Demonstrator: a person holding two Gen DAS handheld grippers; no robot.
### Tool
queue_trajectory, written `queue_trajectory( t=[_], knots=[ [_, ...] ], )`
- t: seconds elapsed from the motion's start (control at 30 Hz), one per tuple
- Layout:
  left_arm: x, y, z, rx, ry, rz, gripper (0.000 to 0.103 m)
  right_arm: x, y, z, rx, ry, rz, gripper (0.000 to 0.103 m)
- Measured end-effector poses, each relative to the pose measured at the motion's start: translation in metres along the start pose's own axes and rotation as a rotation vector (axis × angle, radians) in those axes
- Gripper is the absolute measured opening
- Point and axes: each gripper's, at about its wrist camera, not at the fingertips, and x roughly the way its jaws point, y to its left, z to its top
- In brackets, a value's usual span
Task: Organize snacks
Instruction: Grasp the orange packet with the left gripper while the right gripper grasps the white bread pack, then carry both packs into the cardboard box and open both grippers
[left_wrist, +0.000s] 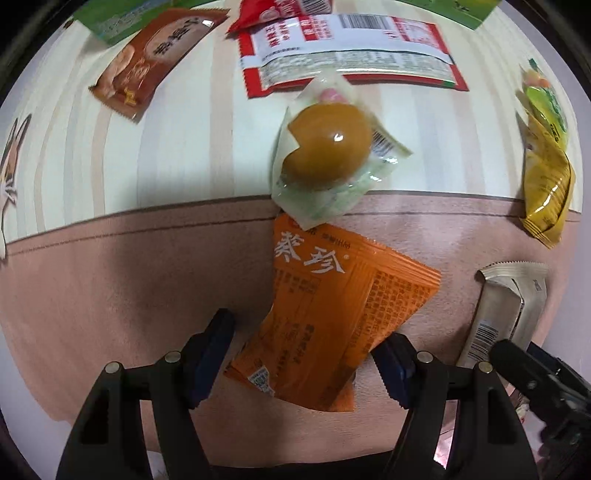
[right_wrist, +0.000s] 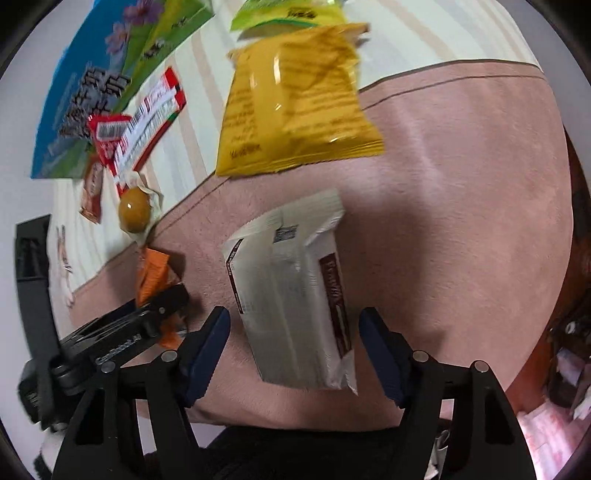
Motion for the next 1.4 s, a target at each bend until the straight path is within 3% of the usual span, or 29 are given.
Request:
queue_trajectory(
  t=[0.2, 0.4, 0.5, 0.73, 0.97, 1.13, 1.4],
  knots=[
    [0.005, 0.006, -0.005, -0.004, 0.001, 0.0, 0.071, 0.015, 0.014, 0.001, -0.029, 0.014, -0.06, 0.075],
    [0.012, 0.006, -0.009, -0.004, -0.02, 0.015, 0.07, 0.027, 0.024, -0.004, -0.043, 0.009, -0.106, 0.066],
    [0.004, 0.001, -0.007, 0.005, -0.043, 0.024, 0.053, 0.033, 0.032, -0.009, -0.068, -0.005, -0.142, 0.063],
    [-0.012, -0.005, -0.01, 0.009, -0.054, 0.015, 0.046, 0.031, 0.058, -0.026, -0.142, -0.067, -0.204, 0.059],
    [-0.053, 0.001, -0.018, 0.012, -0.091, -0.038, 0.042, 0.0, 0.083, -0.043, -0.151, -0.109, -0.126, 0.058],
    [-0.102, 0.003, -0.016, 0.012, -0.168, -0.09, 0.042, -0.037, 0.104, -0.043, -0.166, -0.153, -0.05, 0.058],
    [-0.188, 0.018, 0.019, -0.02, -0.296, -0.198, 0.042, -0.105, 0.116, -0.005, -0.175, -0.239, 0.083, 0.058]
  ],
)
